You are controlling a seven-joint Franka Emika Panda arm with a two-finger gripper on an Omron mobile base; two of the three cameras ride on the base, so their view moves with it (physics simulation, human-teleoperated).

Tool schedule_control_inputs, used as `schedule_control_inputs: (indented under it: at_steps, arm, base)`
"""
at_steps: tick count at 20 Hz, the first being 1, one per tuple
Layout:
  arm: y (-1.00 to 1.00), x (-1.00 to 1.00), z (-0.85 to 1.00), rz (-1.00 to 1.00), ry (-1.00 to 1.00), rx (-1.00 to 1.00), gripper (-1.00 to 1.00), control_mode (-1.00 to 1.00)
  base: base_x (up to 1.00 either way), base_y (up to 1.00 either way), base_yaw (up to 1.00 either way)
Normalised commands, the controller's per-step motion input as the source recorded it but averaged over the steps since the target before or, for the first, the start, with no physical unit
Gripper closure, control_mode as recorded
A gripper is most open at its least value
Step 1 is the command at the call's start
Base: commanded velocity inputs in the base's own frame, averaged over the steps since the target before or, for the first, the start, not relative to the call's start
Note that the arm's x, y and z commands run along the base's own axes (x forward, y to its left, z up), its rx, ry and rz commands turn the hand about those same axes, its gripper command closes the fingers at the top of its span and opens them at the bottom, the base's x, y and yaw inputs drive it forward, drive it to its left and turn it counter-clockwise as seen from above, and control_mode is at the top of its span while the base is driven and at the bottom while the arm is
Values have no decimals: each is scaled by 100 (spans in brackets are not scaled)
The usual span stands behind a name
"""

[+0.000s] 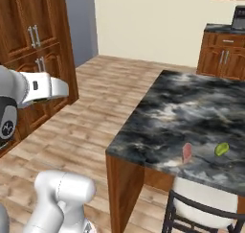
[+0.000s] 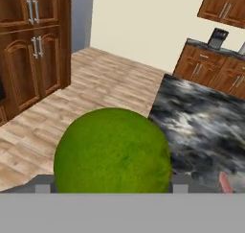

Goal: Open the fridge, remove the mango, lime, and steak, and place them on any counter.

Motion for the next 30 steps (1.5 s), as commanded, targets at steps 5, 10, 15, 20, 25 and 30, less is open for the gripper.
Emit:
schedule_control_inputs:
  at_steps: [5, 10, 15, 20, 25, 30]
  arm:
    - [0, 0, 0, 0, 0, 0, 100, 100]
    - [0, 0, 0, 0, 0, 0, 100, 100]
    - [0, 0, 0, 0, 0, 0, 100, 100]
    - [0, 0, 0, 0, 0, 0, 100, 100]
    - [0, 0, 0, 0, 0, 0, 100, 100]
    - [0, 0, 0, 0, 0, 0, 100, 100]
  base:
    - [0, -100, -49]
    - [29, -58, -43]
    - [66, 0, -5]
    - [39, 0, 0]
    - [3, -1, 0]
    - [0, -5, 0]
